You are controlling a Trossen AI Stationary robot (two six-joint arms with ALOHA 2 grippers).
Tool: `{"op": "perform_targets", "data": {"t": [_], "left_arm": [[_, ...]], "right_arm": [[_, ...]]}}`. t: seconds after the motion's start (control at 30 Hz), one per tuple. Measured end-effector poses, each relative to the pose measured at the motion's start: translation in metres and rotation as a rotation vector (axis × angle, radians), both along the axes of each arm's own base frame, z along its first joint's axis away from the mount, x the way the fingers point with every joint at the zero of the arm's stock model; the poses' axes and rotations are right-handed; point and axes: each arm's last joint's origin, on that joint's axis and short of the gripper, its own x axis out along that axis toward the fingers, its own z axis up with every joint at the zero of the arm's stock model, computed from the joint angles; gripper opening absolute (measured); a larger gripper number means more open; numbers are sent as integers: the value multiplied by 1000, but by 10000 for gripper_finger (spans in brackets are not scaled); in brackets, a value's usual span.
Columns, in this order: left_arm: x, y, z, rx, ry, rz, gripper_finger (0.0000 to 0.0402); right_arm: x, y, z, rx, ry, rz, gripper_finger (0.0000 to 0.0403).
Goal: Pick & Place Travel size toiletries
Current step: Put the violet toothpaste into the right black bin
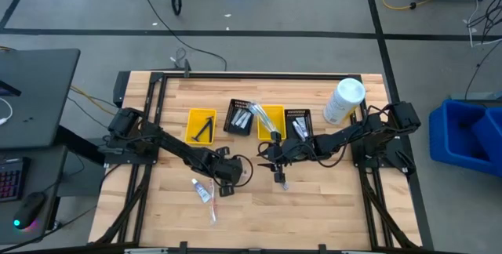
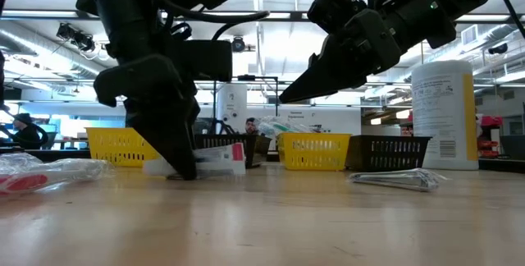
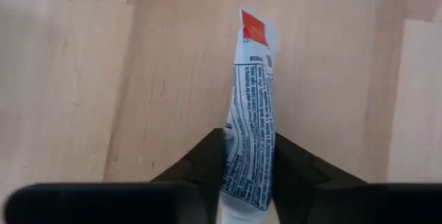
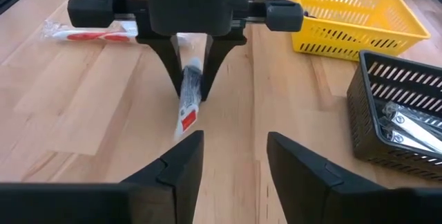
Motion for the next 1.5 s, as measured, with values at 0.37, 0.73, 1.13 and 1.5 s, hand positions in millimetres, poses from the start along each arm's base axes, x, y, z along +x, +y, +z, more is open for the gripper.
{"op": "perform_targets", "data": {"t": [0.37, 0.73, 1.13, 1.5], "left_arm": [[11, 3, 4, 92, -139, 24, 41], [25, 8, 16, 220, -316, 31, 40], [33, 9, 25, 315, -415, 28, 41], [33, 11, 25, 312, -417, 37, 47]], "right_arm": [[-1, 1, -1, 239, 25, -114, 181], [0, -3, -1, 297, 21, -210, 212], [1, -12, -2, 330, 25, -269, 157], [1, -12, -1, 315, 18, -263, 66]]}}
